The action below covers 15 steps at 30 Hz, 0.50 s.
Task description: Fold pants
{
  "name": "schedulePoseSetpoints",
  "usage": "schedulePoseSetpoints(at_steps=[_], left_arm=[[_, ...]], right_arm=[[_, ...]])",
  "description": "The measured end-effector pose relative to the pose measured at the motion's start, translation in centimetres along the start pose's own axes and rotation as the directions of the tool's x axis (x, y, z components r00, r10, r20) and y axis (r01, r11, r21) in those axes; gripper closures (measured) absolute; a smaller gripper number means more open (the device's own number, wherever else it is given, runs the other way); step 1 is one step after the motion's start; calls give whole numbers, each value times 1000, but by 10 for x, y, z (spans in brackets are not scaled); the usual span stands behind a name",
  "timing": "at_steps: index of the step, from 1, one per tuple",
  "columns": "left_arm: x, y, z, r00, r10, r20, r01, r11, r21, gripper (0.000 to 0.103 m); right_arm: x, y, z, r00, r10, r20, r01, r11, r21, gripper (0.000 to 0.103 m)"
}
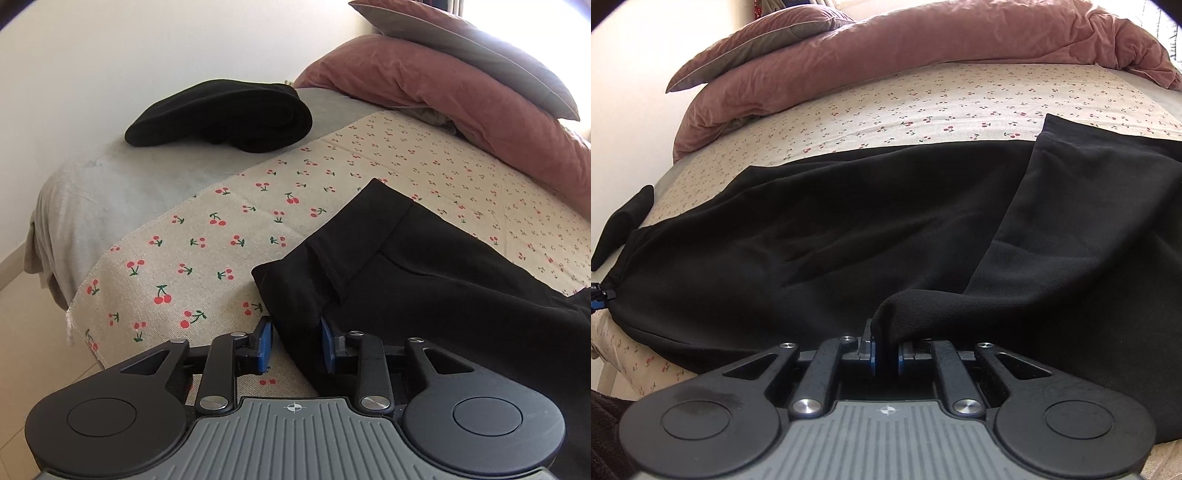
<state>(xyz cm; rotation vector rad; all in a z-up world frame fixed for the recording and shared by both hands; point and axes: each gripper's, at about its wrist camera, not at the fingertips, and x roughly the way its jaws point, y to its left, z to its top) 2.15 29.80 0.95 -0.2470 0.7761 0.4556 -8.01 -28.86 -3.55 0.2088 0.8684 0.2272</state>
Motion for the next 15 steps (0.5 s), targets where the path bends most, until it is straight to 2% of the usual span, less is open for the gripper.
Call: schedulePoseSetpoints(at_steps=[1,3,4,5,8,10,12,15], left_arm=[[-2,-1,0,1000,15,5,-15,1000,4,60],[-8,-2,1,999,46,26,-46,999,-5,34],[-11,-2,2,998,51,38,-51,999,-12,31],[-18,-4,4,996,61,60,-60,998,-16,29],[-34,-19,8,992,54,112,-57,998,22,16],[-43,-36,9,991,-4,132,-5,997,74,13],[-49,-61,9,988,-95,118,80,988,130,9],[-54,-107,3,971,-227,77,206,954,218,8]], right_arm=[[-1,0,0,1000,-3,0,3,1000,-8,88],[-6,0,3,1000,-10,-4,10,1000,-5,67],[-11,-1,4,1000,-24,7,24,1000,-5,55],[-17,-2,6,999,-44,25,44,999,-8,50],[-33,-14,13,993,-92,70,92,996,6,40],[-41,-27,21,987,-124,101,122,992,33,38],[-46,-39,30,979,-158,125,151,986,65,35],[-48,-52,46,970,-189,151,177,980,94,32]])
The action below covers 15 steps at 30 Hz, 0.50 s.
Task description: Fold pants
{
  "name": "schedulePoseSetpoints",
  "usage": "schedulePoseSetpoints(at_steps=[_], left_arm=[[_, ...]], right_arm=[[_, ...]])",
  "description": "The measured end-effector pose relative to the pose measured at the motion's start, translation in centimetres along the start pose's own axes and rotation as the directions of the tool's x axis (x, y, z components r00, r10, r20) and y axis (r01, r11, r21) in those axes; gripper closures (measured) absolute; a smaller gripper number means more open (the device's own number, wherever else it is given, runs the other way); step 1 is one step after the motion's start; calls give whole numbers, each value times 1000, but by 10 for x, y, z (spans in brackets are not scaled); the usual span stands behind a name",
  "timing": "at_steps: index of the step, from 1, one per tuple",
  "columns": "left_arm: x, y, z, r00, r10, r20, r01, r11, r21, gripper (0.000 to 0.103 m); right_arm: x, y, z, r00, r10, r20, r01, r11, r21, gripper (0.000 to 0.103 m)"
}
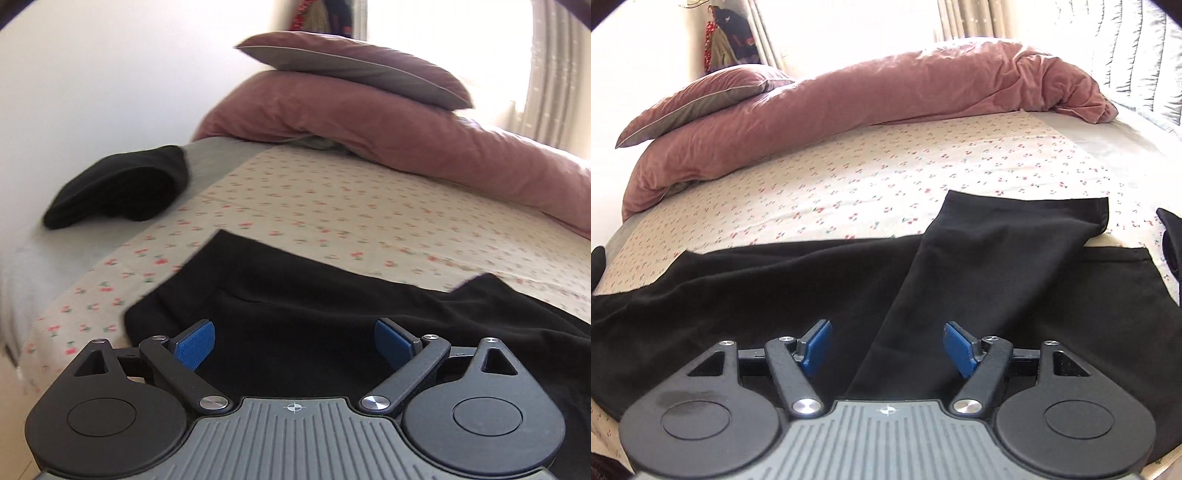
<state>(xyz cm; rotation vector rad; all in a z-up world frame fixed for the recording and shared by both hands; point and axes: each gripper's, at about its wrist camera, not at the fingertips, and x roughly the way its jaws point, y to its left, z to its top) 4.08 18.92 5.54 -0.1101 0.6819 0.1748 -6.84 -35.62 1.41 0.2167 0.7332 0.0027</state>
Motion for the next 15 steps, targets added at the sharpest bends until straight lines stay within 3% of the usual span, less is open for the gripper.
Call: schedulePoseSetpoints(at_steps=[3,5,10,15], left_arm=[[9,-53,-4,991,-128,-38,131,987,94,7],[13,-88,-11,974,-214,-72,223,964,147,7],[22,-162,-40,908,-390,-153,417,872,256,7],[33,-206,-71,858,-477,-190,513,803,303,7]], right_arm=[[10,-4,17,1000,-25,17,25,1000,4,28],[20,-7,26,999,-46,21,46,999,8,28],[47,-18,41,996,-87,28,86,995,41,29],[81,-32,48,992,-127,16,125,989,80,30]])
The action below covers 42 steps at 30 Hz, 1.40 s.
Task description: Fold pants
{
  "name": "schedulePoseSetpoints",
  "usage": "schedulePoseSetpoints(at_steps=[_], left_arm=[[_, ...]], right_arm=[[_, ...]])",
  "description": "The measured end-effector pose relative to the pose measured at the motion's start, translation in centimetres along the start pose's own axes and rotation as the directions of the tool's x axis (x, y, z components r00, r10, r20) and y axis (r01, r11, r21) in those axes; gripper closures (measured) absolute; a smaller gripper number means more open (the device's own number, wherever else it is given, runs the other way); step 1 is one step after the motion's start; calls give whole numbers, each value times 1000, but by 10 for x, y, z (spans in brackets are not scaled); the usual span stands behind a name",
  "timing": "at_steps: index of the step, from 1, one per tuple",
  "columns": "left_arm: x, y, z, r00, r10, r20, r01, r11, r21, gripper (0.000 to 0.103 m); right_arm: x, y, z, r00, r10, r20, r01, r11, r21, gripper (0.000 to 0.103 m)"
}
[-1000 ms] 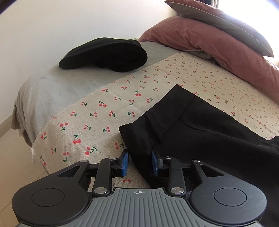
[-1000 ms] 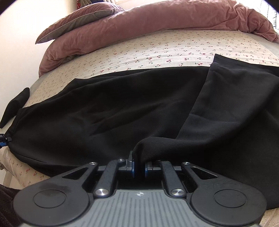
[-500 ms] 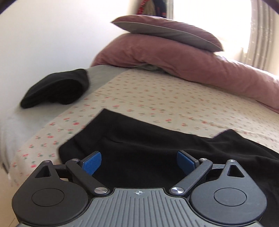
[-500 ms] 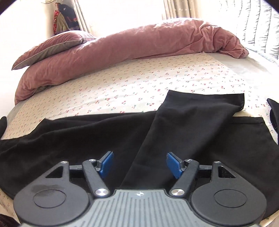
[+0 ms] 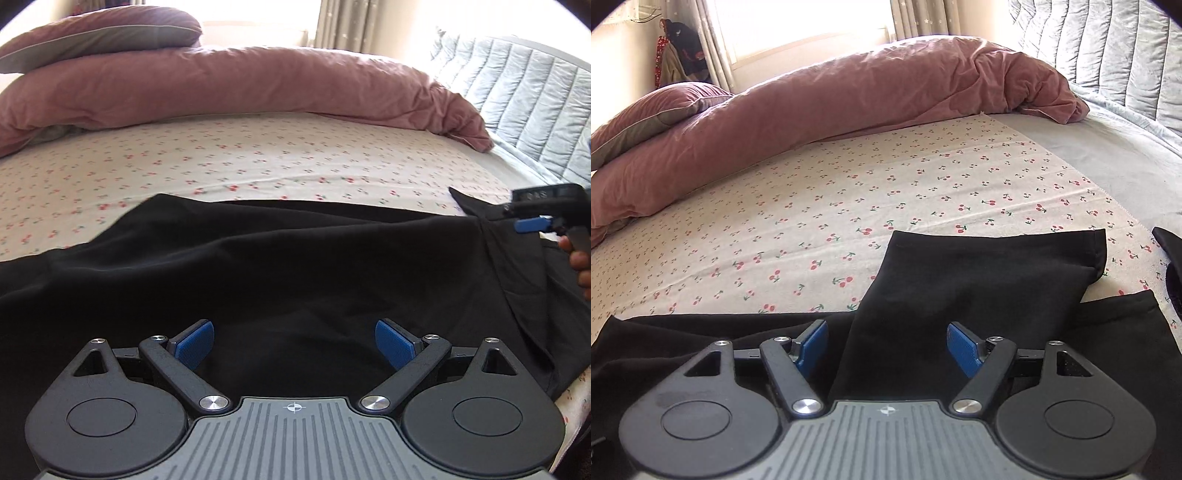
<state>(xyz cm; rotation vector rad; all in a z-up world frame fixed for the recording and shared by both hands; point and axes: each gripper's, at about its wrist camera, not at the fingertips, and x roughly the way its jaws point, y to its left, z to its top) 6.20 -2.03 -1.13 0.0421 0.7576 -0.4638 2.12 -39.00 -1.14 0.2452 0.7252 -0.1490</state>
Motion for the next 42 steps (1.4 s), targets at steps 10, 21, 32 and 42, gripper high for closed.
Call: schedulePoseSetpoints(at_steps=[10,21,32,42], left_arm=[[14,-27,-19,994,-82,79,71,989,127,7],[7,-34,-22,988,-131,84,116,980,163,7],[-10,-66,-37,943,-331,43,306,908,285,9],[-24,-91,-59,899,-437,-25,406,810,423,39]], right_arm=[[54,16,6,992,-109,68,117,985,-125,81],[-20,-41,8,975,-153,160,151,988,24,102],[-103,-133,-48,975,-202,90,176,956,233,102],[-107,-162,-94,966,-259,-19,255,934,251,64]])
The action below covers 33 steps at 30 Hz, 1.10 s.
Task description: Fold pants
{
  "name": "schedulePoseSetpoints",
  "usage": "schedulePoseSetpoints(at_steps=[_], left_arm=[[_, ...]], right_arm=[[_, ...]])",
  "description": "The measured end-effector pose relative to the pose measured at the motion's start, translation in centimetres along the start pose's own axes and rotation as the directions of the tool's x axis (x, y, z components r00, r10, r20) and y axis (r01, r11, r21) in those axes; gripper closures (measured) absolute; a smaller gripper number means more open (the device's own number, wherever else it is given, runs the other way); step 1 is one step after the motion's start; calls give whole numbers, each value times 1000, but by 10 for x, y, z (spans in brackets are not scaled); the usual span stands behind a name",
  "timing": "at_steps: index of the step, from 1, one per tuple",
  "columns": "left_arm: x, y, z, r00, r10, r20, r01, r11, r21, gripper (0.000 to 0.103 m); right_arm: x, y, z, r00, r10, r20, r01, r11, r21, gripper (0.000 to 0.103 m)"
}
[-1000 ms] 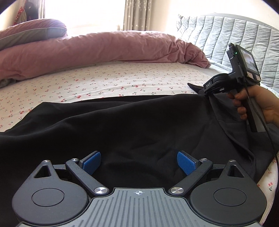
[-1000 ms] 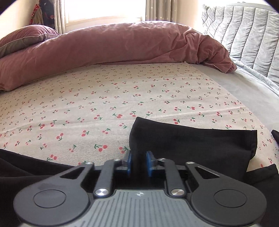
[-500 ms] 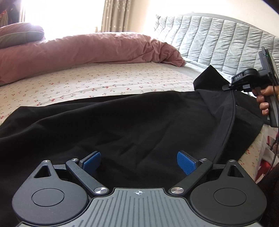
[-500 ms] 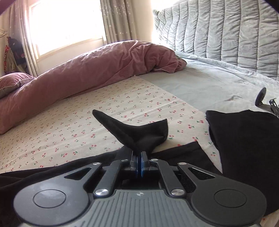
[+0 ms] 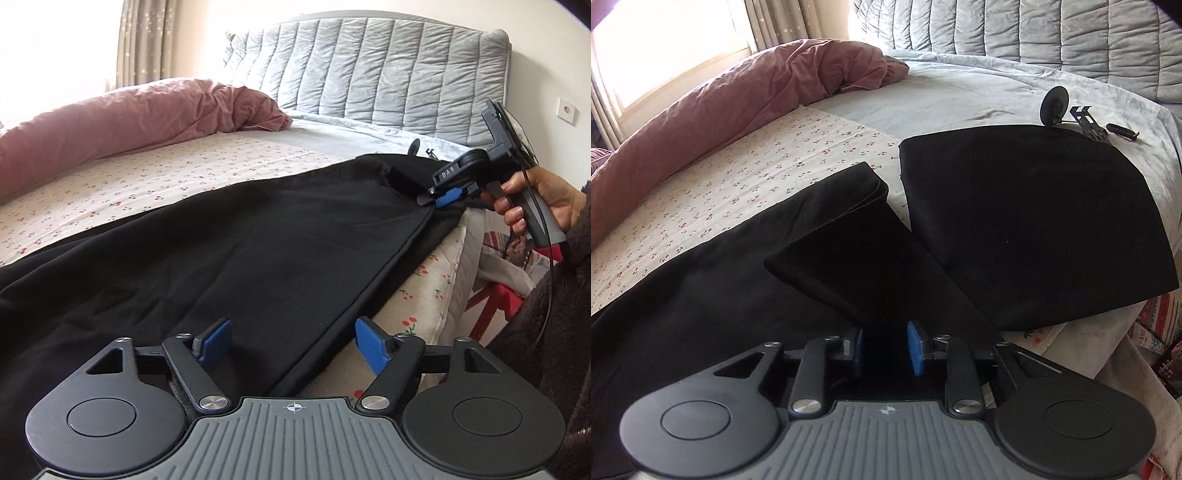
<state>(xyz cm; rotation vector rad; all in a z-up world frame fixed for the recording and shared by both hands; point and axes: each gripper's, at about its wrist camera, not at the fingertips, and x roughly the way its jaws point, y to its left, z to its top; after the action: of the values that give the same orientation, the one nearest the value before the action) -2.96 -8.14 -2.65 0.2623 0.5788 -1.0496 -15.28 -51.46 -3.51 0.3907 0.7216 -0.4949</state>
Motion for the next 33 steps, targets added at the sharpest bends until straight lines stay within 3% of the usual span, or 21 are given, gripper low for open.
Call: schedulePoseSetpoints(at_steps=[3,7,9,12,16,19,21,22,26,33], left_arm=[[4,-5,-3,1000,6,-21,-5,999,38,58],[4,-3,-3,1000,-1,-17,1,1000,22,74],[3,1,-3,1000,-9,-13,9,1000,-6,80],[2,4,-3,1000,-16,-15,15,1000,-27,84],[2,6,-2,1000,-22,-20,21,999,-46,87],[3,5,-1,1000,-20,-21,19,998,-53,89],[3,4,-1,1000,-15,-19,14,998,-55,91],[2,4,-1,1000,-9,-15,9,998,-55,93],[-4,6,1,1000,-14,-12,13,999,-46,101],[-9,9,2,996,-64,-55,62,997,-37,102]], right_arm=[[1,6,0,999,12,52,-9,999,-47,61],[6,3,6,996,49,77,-46,998,-32,63],[6,-5,10,995,8,97,-9,1000,14,66],[3,-21,14,995,-21,94,9,993,122,67],[-4,-28,13,992,-46,119,30,991,130,66],[-3,-35,13,993,3,118,-23,985,168,63],[0,-38,13,992,27,119,-49,981,188,74],[0,-38,13,993,27,117,-49,981,188,97],[-7,-29,11,994,-41,104,27,991,130,98],[-23,-19,2,988,-145,60,144,989,21,98]])
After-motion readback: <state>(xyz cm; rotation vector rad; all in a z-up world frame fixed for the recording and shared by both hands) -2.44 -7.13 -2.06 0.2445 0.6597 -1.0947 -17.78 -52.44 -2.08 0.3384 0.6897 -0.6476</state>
